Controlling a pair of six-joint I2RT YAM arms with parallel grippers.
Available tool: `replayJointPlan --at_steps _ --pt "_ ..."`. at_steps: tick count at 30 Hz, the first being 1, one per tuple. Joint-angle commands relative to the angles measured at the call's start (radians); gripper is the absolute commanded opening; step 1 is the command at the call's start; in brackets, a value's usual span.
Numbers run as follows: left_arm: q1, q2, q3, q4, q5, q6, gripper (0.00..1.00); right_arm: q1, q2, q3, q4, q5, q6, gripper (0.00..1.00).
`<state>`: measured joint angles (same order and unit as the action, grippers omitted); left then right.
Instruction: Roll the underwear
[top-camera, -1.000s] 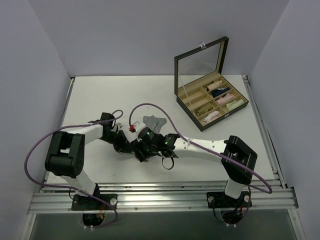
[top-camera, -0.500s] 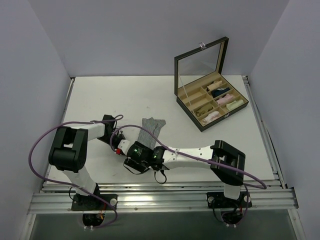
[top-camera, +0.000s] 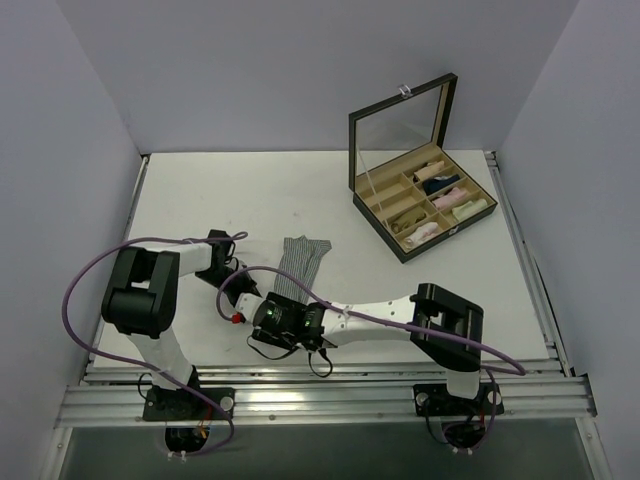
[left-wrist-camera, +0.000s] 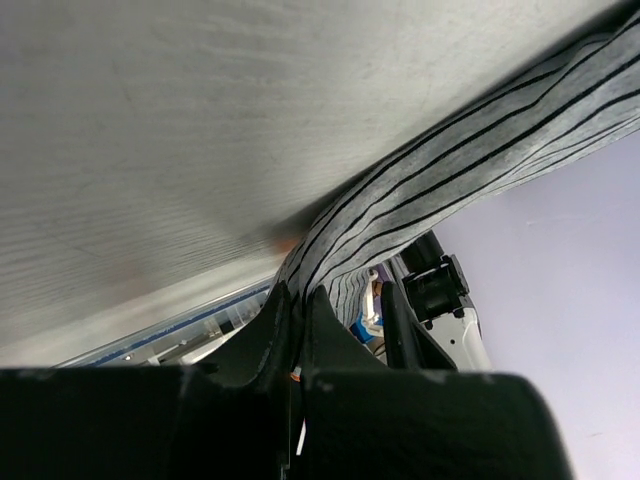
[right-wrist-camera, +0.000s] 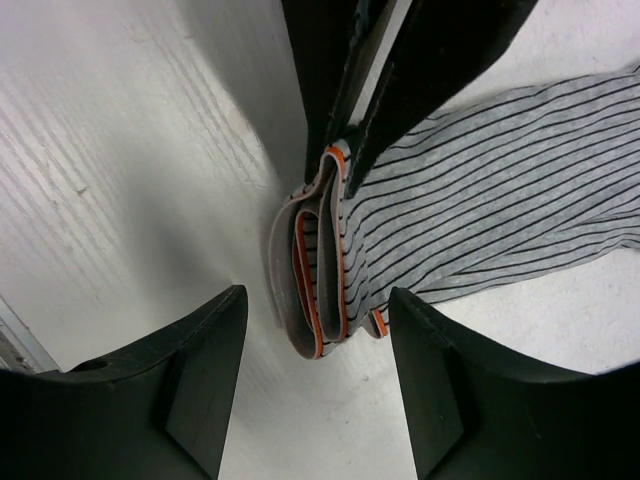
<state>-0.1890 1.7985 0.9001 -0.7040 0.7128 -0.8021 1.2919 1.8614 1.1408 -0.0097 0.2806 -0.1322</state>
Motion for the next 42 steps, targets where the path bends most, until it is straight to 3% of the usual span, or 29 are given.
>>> replayJointPlan --at_steps 1,7,16,22,24,26,27,30,36,42 --pt "0.002 0.015 0.023 -0.028 0.013 -0.011 0.02 0.014 -0.01 0.008 0.037 0.017 -0.011 0.54" --pt "0.002 0.025 0.019 -0.026 0.024 -0.028 0.02 0.02 0.033 0.005 0.069 0.022 0.011 0.54" --pt "0.013 0.044 -0.004 -0.023 0.065 -0.057 0.02 0.021 0.081 -0.035 0.109 0.124 0.028 0.43" --pt "0.016 0.032 0.023 -0.057 0.065 -0.033 0.02 0.024 0.085 -0.033 0.1 0.167 0.039 0.11" --pt "0.032 0.007 0.061 -0.083 0.033 -0.016 0.06 0.018 0.058 -0.027 0.087 0.109 0.051 0.01" --pt "0.052 -0.011 0.095 -0.104 -0.01 0.013 0.15 0.004 0.038 -0.009 0.057 -0.022 0.066 0.0" --pt "0.062 -0.019 0.115 -0.117 -0.063 0.024 0.28 -0.005 0.038 0.016 0.022 -0.074 0.086 0.0" --pt "0.112 -0.048 0.178 -0.161 -0.133 0.072 0.4 -0.055 0.041 0.049 -0.036 -0.276 0.132 0.0" --pt "0.169 -0.059 0.209 -0.157 -0.184 0.133 0.48 -0.216 0.058 0.063 -0.045 -0.637 0.255 0.0" --pt "0.166 -0.134 0.117 -0.017 -0.116 0.142 0.49 -0.344 0.113 0.094 -0.026 -0.833 0.336 0.0"
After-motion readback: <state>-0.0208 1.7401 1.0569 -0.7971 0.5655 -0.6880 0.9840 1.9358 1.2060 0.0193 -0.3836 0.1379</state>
